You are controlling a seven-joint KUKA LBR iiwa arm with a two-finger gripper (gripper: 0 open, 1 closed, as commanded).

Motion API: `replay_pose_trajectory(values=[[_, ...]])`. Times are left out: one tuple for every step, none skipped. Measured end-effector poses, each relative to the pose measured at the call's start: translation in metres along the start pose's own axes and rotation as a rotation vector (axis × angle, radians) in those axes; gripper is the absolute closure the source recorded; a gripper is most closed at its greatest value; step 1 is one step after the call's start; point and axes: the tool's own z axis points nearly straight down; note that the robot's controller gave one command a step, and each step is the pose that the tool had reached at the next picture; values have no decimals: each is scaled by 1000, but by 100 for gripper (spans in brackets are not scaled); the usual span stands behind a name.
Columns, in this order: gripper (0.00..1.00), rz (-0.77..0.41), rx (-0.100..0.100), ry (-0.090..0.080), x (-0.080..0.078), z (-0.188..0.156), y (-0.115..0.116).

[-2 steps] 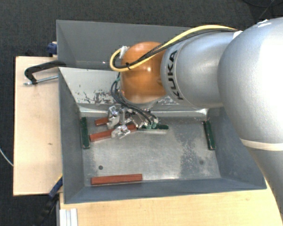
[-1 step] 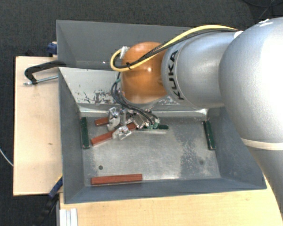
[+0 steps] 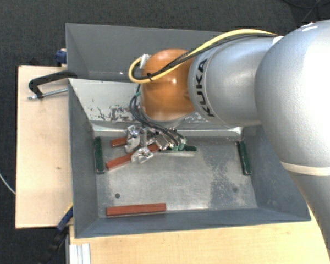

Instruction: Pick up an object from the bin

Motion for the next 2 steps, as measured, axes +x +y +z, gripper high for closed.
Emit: replay_pose_trajectory(values=[[100,0,0,0,0,0,0],[100,0,0,0,0,0,0]])
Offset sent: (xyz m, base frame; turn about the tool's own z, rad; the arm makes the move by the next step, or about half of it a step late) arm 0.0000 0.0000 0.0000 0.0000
